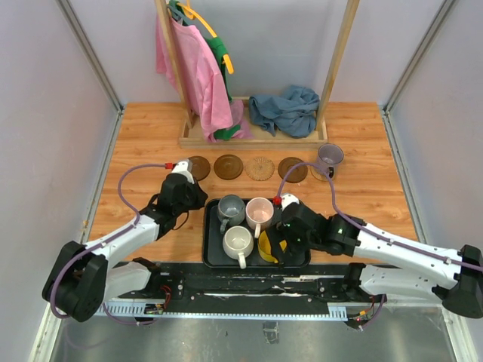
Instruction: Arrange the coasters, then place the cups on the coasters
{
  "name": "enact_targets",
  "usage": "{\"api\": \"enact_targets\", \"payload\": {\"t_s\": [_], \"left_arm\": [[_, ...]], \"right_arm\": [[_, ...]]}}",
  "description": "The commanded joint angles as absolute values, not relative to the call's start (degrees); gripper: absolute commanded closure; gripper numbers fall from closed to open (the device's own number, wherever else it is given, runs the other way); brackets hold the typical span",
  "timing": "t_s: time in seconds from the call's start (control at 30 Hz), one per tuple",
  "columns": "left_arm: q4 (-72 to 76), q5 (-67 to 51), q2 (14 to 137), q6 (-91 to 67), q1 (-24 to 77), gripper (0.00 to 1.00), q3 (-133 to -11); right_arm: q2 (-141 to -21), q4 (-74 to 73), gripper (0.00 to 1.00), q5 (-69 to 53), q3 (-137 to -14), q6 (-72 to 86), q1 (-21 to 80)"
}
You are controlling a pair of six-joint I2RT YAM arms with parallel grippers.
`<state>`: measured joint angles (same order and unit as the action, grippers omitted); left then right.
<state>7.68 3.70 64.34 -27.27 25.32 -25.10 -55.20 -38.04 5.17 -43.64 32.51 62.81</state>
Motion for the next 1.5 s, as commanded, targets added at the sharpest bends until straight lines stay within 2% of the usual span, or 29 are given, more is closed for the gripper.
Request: {"api": "enact_targets", "payload": {"t_s": [0.0,0.13,0.47,0.63,0.87,1.0,1.13,1.3,1.47], "left_arm": [[8.7,3.2,62.9,-27.5,26.7,0.89,-24.5],[8.6,3.3,62.7,-27.8,26.9,0.89,-24.5],[8.4,3.2,63.0,-27.4,27.0,0.89,-24.2],[8.6,3.0,63.0,-27.4,27.0,0.89,-24.0],[8.5,2.8,63.0,-27.6,27.0,0.89,-23.7],[8.5,2.9,62.6,-27.7,27.0,0.89,-23.6],[8.0,3.2,62.4,-27.7,27.0,0.89,-23.4],[8.2,3.3,62.1,-27.9,27.0,0.89,-23.2],[8.6,3.0,62.6,-28.2,27.0,0.89,-23.2]], "right_arm": [[-56.8,-41.5,0.07,7.9,-43.2,37.8,67.2],[-59.3,-42.2,0.11,10.0,-43.5,40.4,69.6],[-69.5,-44.7,0.34,13.1,-47.7,42.9,73.9],[-72.4,-44.8,0.40,15.1,-48.6,44.2,75.9],[-72.4,-44.7,0.50,16.3,-47.2,46.4,76.5],[-71.5,-43.6,0.52,16.2,-45.9,47.0,76.4],[-71.1,-43.9,0.60,16.9,-45.1,48.6,76.5],[-69.8,-44.5,0.61,17.0,-43.9,50.3,76.5],[-69.8,-43.2,0.56,15.8,-43.5,49.4,76.5]]}}
